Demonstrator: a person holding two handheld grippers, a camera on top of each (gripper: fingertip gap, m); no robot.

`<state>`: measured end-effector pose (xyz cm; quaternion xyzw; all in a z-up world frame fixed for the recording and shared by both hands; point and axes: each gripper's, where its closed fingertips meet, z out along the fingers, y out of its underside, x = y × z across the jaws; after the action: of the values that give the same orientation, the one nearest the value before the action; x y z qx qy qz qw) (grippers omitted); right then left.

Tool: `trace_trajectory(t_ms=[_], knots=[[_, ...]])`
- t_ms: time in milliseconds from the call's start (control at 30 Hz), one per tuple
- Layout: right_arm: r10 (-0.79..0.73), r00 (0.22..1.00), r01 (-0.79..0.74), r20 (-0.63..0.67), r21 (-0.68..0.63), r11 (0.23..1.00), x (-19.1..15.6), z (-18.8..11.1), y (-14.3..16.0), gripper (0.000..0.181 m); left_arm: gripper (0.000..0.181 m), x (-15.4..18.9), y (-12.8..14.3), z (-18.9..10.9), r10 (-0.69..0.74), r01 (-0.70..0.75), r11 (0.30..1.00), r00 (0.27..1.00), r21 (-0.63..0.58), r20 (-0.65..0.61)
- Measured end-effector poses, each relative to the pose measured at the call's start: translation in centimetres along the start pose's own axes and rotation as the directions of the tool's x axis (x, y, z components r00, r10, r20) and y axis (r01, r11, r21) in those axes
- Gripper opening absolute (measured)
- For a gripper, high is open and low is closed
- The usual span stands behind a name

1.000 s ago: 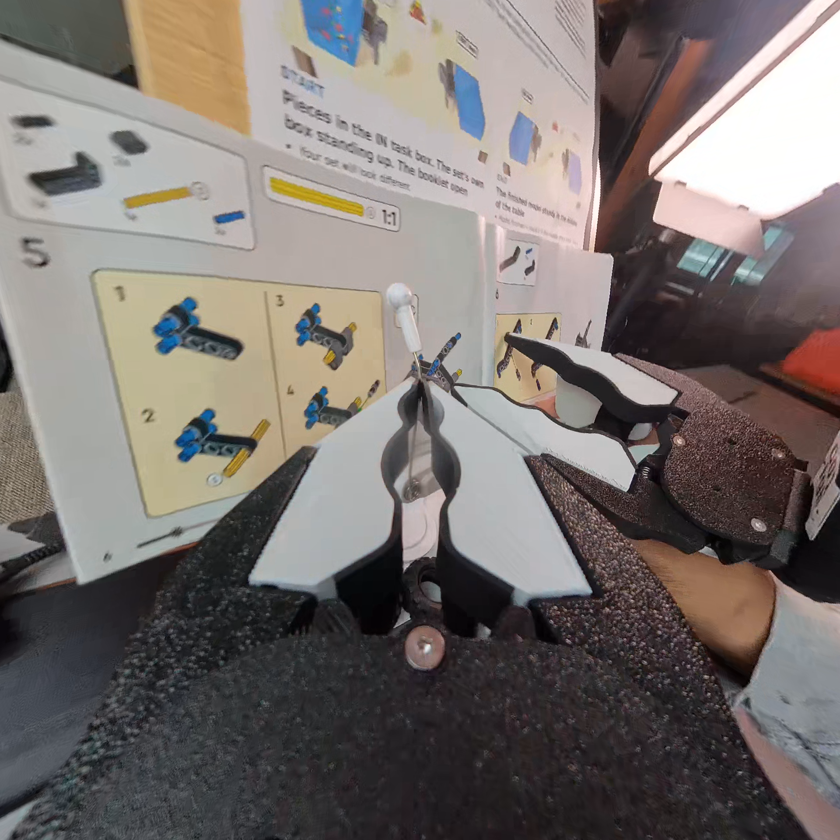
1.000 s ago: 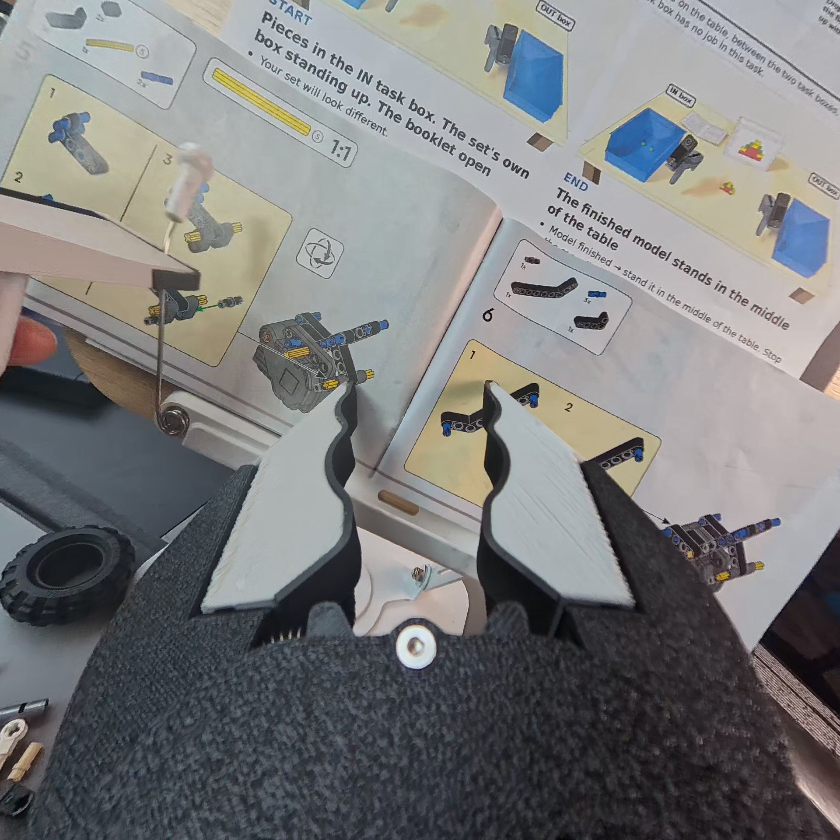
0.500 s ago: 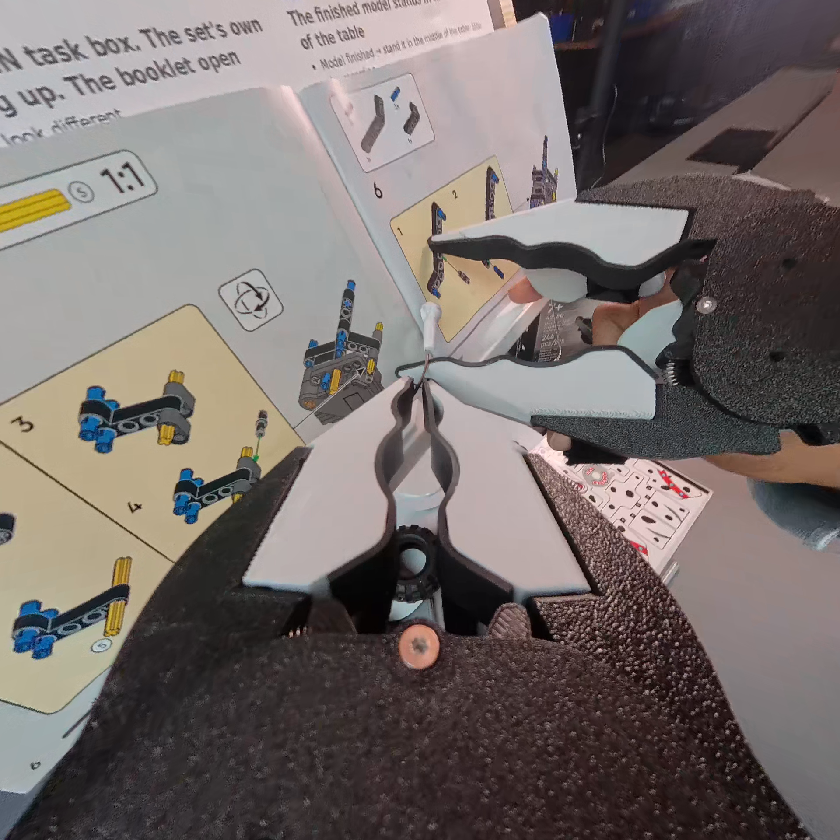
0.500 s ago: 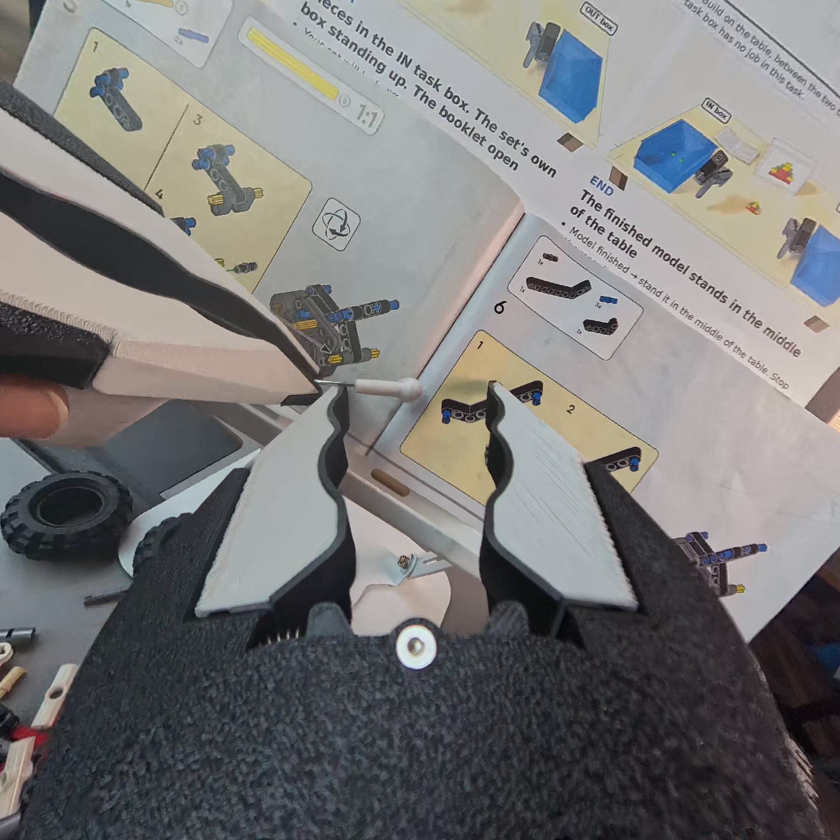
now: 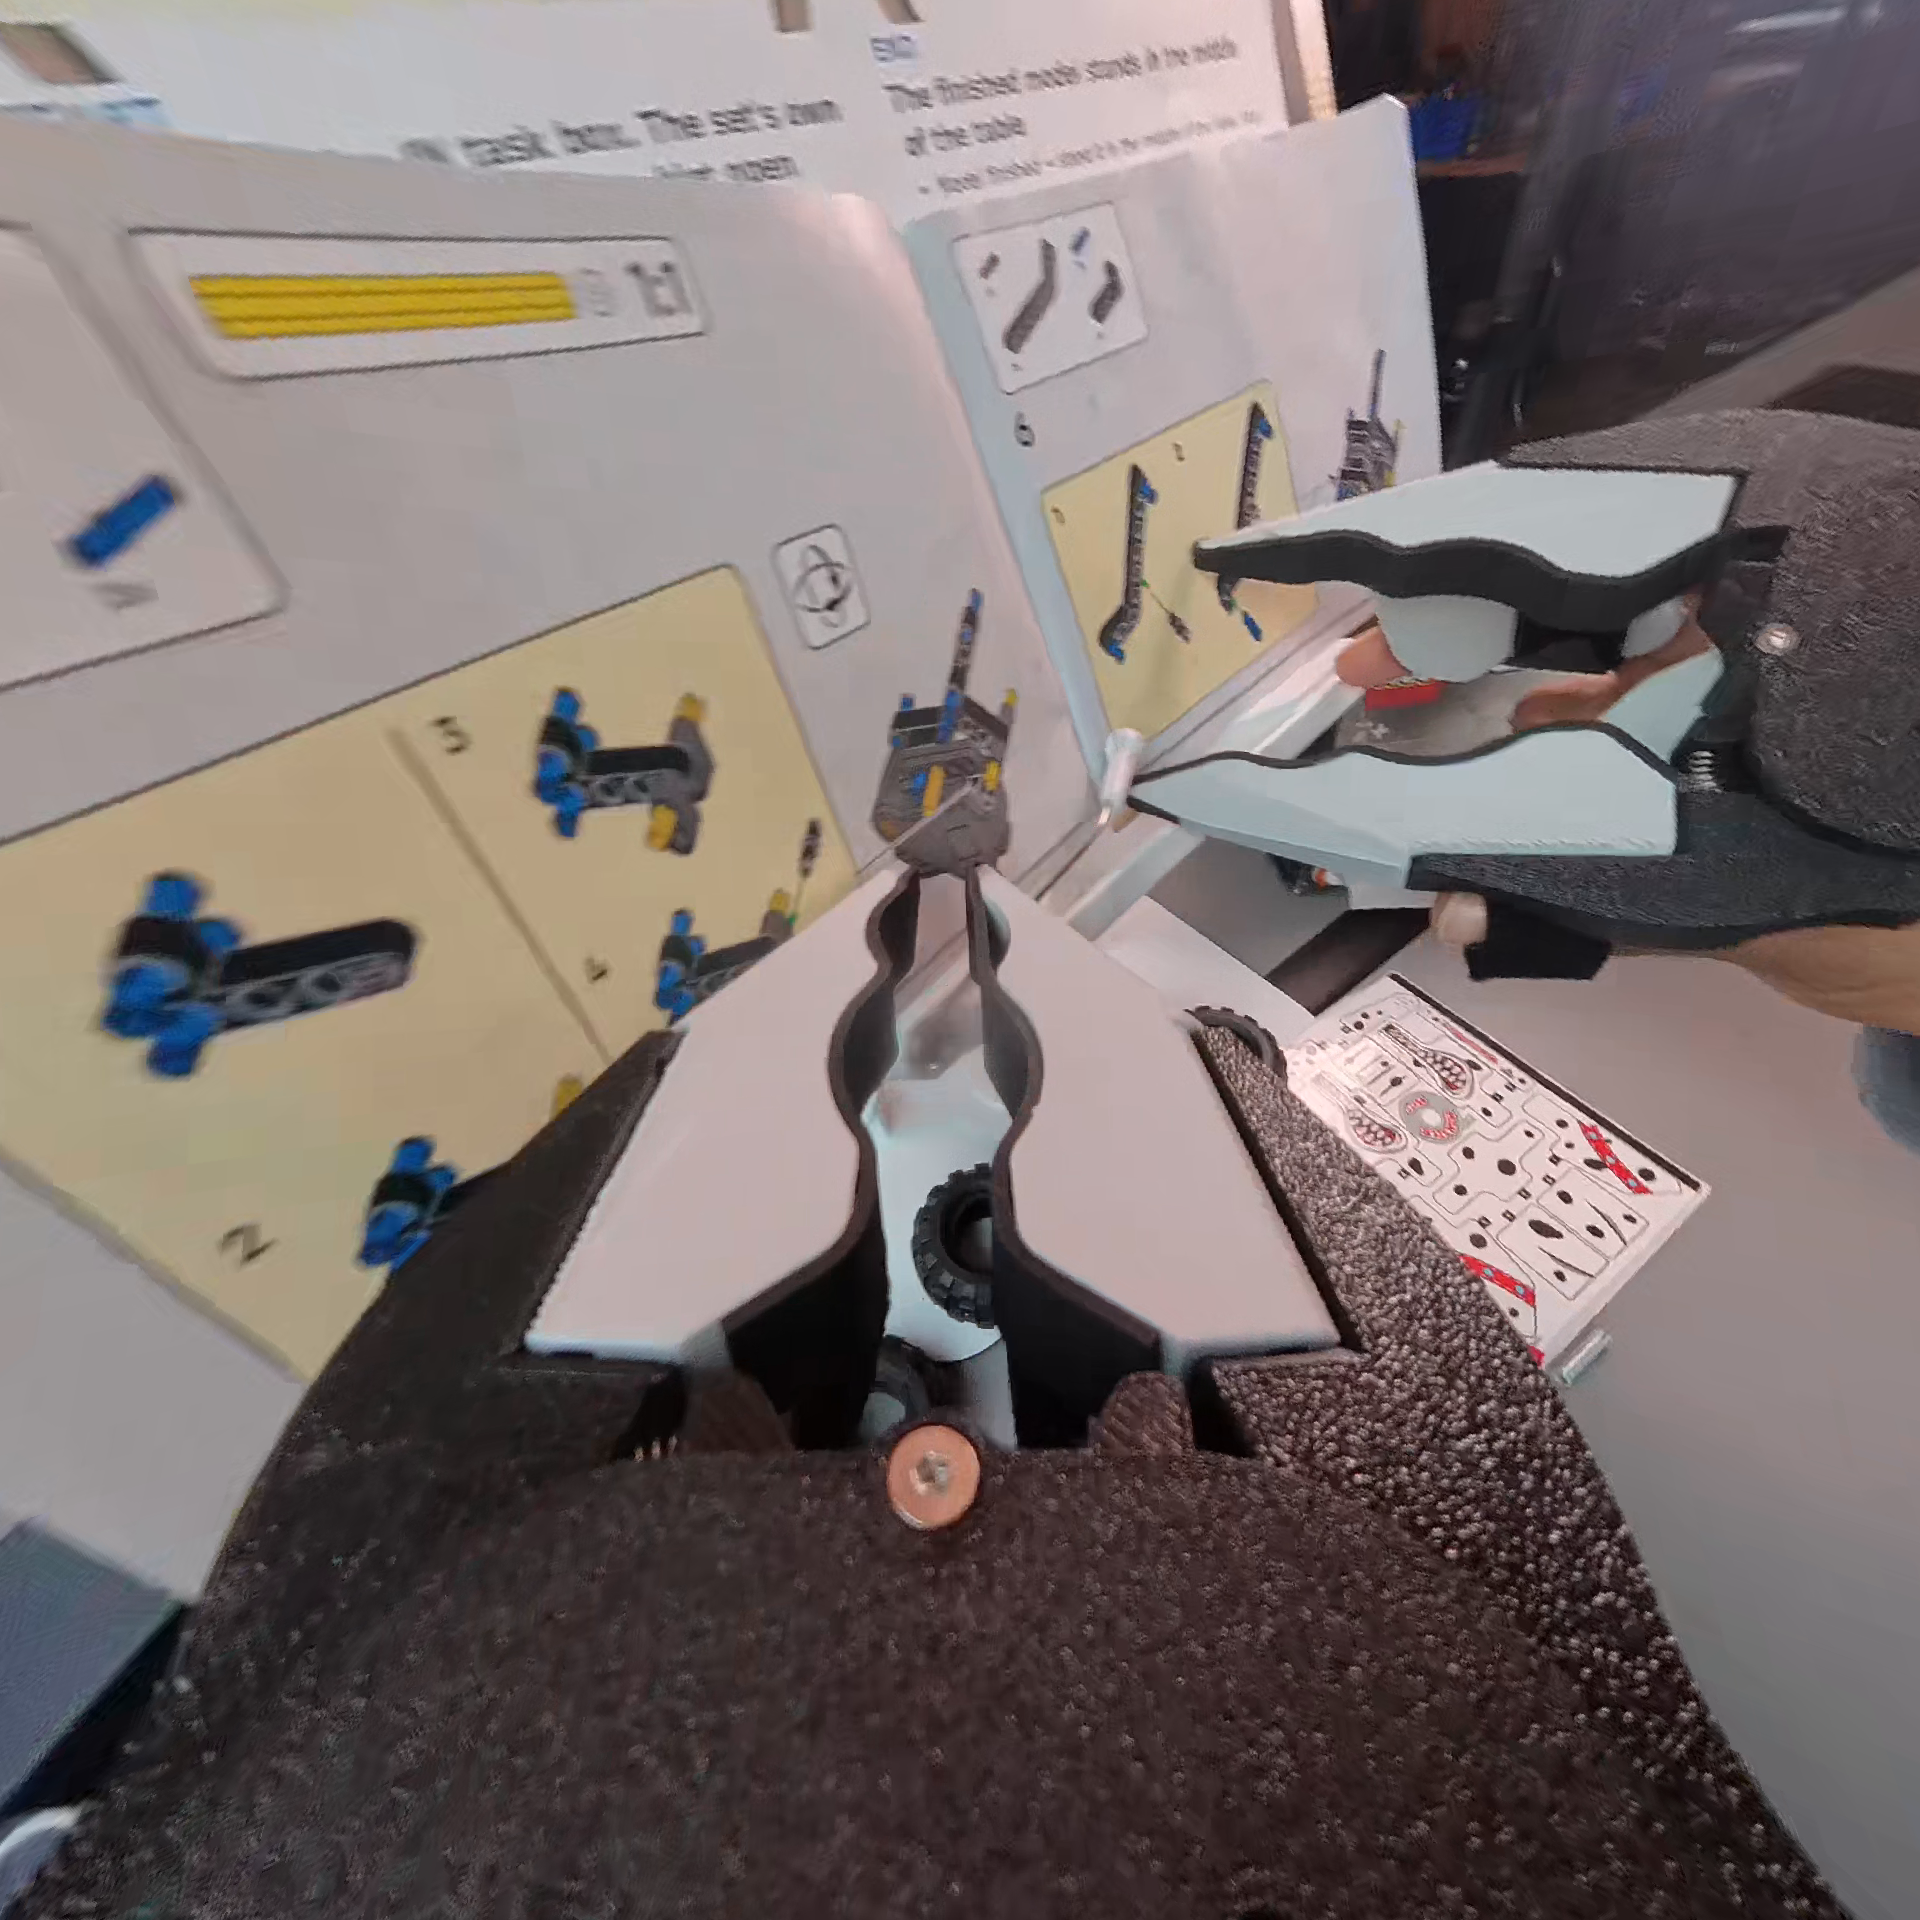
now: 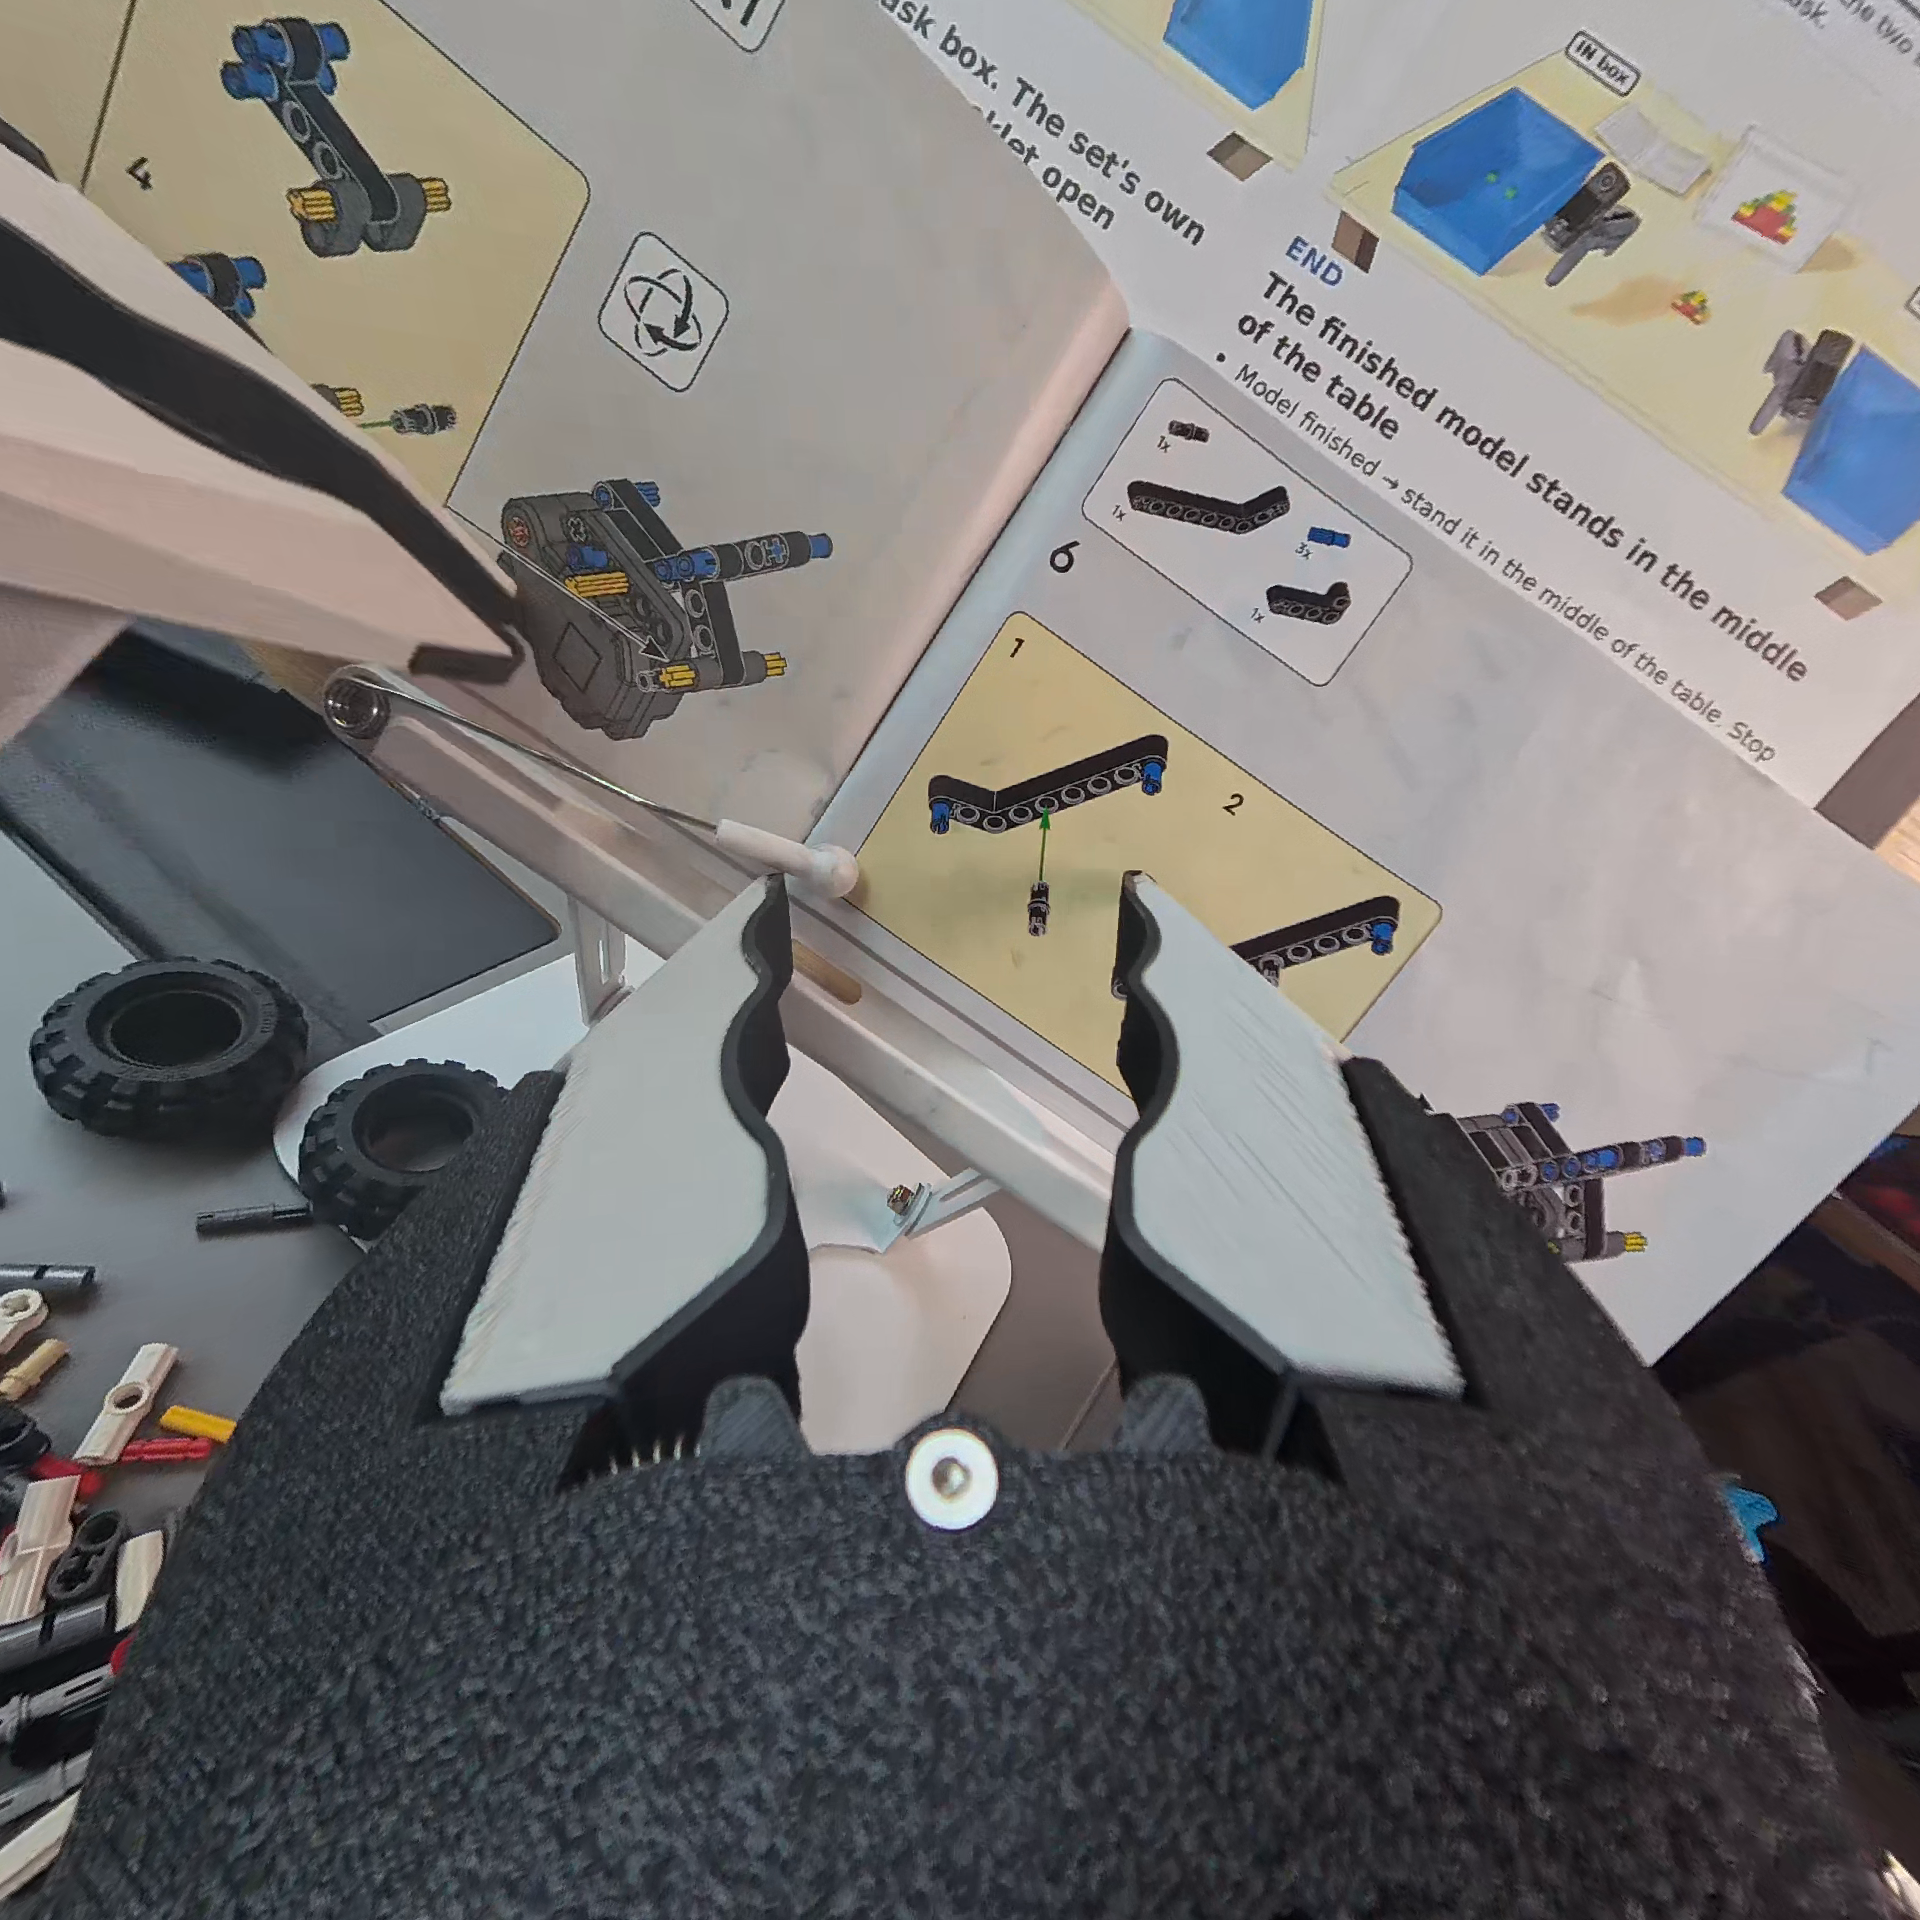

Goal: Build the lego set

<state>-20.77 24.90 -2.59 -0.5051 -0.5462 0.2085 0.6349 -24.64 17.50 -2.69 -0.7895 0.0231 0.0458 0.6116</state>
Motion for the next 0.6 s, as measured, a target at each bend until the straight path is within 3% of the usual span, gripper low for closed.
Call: trace_trajectory(t_ms=[133,300,600], knots=[[-0.01,1.0,0.01,-0.014,-0.01,1.0,-0.1,0.2,0.2,0.063,0.001,-4.3,1.0,-1.1,-0.087,0.089,0.996,0.988,-0.012,0.126],[0.004,0.999,-0.005,-0.052,-0.031,1.0,0.5,0.0,0.7,0.062,0.001,-4.7,1.0,-0.9,-0.098,0.099,0.995,0.99,-0.001,0.097],[-0.023,1.0,0.023,0.012,-0.005,1.0,0.8,-2.1,1.8,0.062,0.001,-5.9,1.1,-0.2,-0.079,0.081,0.997,0.989,-0.005,0.128]])
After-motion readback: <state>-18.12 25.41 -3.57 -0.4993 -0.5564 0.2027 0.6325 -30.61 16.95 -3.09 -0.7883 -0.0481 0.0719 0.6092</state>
